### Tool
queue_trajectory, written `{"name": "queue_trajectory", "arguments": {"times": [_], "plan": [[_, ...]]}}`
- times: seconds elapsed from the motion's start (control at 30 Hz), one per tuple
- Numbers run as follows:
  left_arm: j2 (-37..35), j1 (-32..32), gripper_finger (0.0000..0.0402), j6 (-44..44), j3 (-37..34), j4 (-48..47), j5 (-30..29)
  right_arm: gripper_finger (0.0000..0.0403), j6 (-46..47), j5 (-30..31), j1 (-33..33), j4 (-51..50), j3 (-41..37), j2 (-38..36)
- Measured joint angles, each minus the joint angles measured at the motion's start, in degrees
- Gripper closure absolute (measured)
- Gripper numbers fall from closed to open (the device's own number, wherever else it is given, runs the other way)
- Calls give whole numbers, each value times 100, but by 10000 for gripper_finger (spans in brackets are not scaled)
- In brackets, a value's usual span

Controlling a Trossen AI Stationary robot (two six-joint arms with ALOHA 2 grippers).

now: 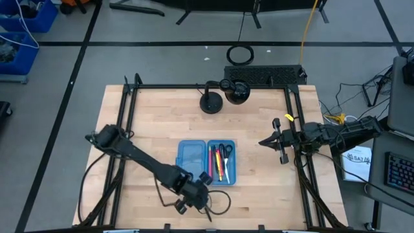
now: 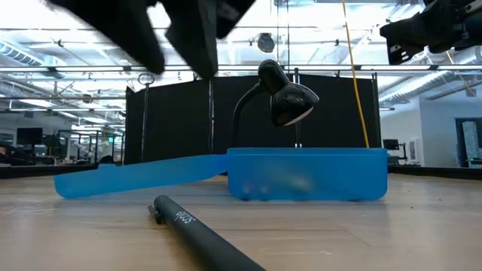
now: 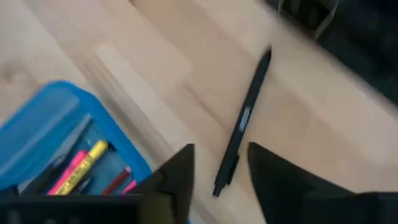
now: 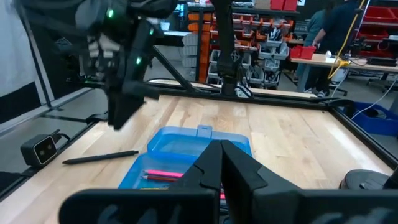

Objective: Pick & place school supplies into a supply box
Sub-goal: Put the black pen into the blue supply box

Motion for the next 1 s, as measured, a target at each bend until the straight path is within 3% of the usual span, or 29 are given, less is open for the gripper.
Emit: {"name": "queue_trajectory", "arguments": {"times": [0.13, 0.27, 0.53, 0.87, 1.0], "plan": [[391, -18, 193, 526, 232, -372, -74, 403, 110, 0, 0, -1, 2, 0], [608, -47, 171, 1001, 334, -272, -77, 403, 175, 0, 0, -1, 2, 10], [869, -141, 191, 1078, 470, 261, 287, 403, 230, 0, 0, 0, 7, 114], [1238, -125, 210, 1265, 460, 504, 135, 403, 451, 0, -1, -2, 9, 384], [1361, -72, 210, 1469, 468, 541, 360, 403, 556, 0, 0, -2, 9, 461]]}}
